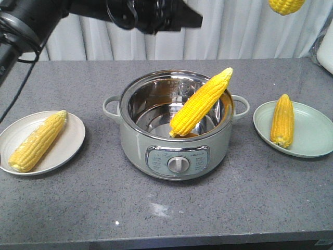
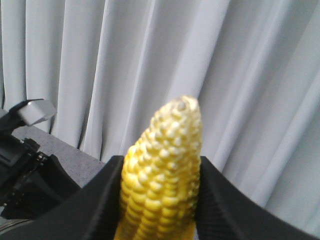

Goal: Distribute corn equally
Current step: 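Reach the left gripper down to the last cob in the pot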

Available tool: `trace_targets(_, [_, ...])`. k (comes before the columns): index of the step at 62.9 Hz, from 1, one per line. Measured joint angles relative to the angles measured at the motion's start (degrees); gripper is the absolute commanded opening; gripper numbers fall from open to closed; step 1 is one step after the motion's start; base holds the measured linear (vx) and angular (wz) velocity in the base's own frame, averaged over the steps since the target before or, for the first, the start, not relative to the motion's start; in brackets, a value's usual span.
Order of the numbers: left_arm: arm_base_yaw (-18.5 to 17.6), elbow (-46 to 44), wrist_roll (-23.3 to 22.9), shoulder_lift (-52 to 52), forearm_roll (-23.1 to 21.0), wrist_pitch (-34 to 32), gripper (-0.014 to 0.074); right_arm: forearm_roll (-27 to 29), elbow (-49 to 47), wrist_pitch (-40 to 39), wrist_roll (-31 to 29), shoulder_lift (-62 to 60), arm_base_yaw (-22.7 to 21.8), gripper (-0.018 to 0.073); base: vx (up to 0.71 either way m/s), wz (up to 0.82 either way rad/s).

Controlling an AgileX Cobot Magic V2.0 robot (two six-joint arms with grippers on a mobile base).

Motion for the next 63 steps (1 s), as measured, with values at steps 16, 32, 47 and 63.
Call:
trace_targets(16, [0.0,0.0,0.7,4.4,1.8,2.6,0.0472,-1.0,0.0,1.2,0.0,0.0,0.0,-0.0006,0.0,0.0])
trace_targets(32, [0.0,0.0,1.8,7.3,1.8,3.8,0.0491,-1.9,0.0,1.3,0.0,0.0,0.0,-0.0006,0.0,0.0])
trace_targets(47, [-1.1,0.0,2.3,8.3,1.6,4.1,0.0571,-2.2,0.0,1.3,0.0,0.0,0.0,-0.0006,0.0,0.0])
trace_targets(63, [-3.1,-0.2,3.6,8.3,1.5,3.8,0.0573,-3.4,0.0,1.3,0.0,0.0,0.0,-0.0006,0.0,0.0])
